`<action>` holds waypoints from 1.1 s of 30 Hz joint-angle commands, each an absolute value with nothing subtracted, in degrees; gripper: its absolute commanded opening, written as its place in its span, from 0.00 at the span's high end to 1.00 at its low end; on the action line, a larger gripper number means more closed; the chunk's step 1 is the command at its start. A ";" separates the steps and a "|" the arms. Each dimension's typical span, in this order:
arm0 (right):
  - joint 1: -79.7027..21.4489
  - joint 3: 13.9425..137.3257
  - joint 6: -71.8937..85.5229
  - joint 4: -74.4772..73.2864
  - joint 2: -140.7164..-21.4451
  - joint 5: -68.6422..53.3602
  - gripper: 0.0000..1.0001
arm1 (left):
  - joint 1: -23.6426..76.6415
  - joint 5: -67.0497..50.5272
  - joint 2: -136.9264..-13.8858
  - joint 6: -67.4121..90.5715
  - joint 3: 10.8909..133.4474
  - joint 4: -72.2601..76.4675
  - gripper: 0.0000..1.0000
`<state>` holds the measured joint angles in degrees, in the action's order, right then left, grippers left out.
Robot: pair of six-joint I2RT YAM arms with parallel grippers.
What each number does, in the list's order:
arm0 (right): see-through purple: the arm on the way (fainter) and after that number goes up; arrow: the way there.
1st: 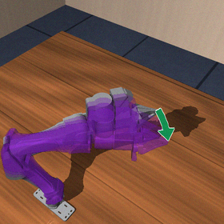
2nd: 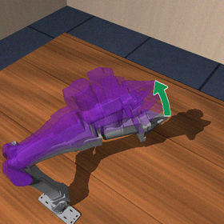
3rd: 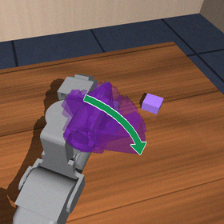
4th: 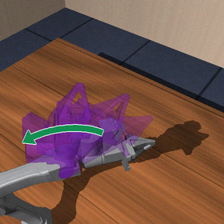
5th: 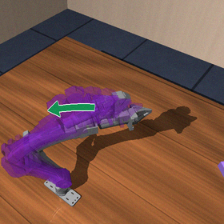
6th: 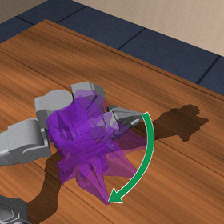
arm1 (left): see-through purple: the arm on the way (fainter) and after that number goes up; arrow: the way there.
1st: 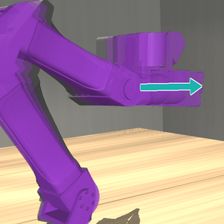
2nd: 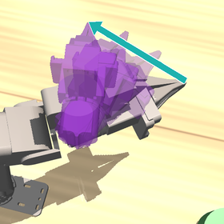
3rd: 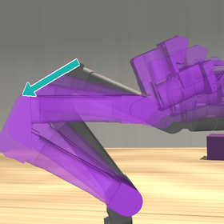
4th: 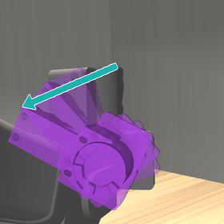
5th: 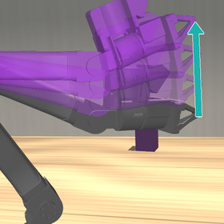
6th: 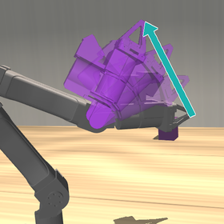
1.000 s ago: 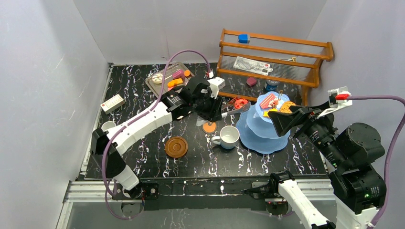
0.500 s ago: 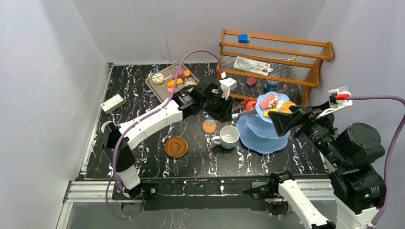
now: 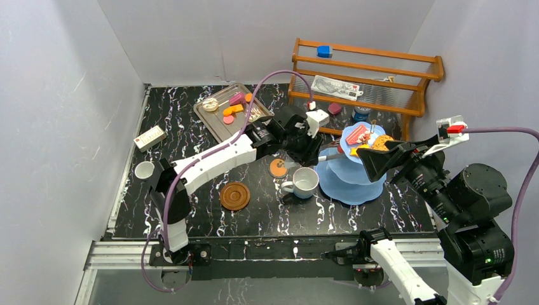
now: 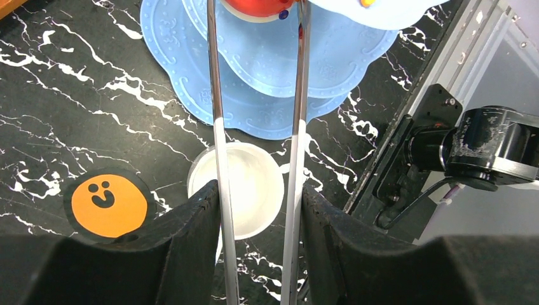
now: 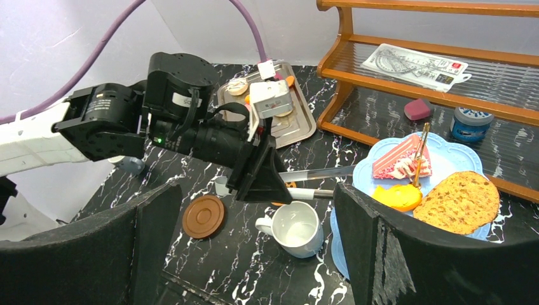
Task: Serve the afternoon tea
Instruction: Place the desert on the desert table.
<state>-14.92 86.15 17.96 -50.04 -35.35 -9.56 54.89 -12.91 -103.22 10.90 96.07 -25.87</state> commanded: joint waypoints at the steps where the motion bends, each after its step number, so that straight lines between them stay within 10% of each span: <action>1: -14.92 87.80 18.37 -48.06 -35.90 -9.60 0.02 | 55.37 -13.28 -103.58 9.10 99.00 -22.67 0.65; 22: -14.93 87.32 18.71 -48.73 -35.67 -9.28 0.01 | 56.34 -8.27 -105.80 5.92 100.60 -22.32 0.50; 33: -14.90 86.72 18.72 -48.78 -35.53 -9.18 0.01 | 56.40 -6.62 -103.88 5.04 99.53 -22.77 0.58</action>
<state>-14.92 86.15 18.28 -50.57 -35.35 -9.50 56.10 -7.60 -107.18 6.04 98.43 -23.11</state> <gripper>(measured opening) 0.985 0.441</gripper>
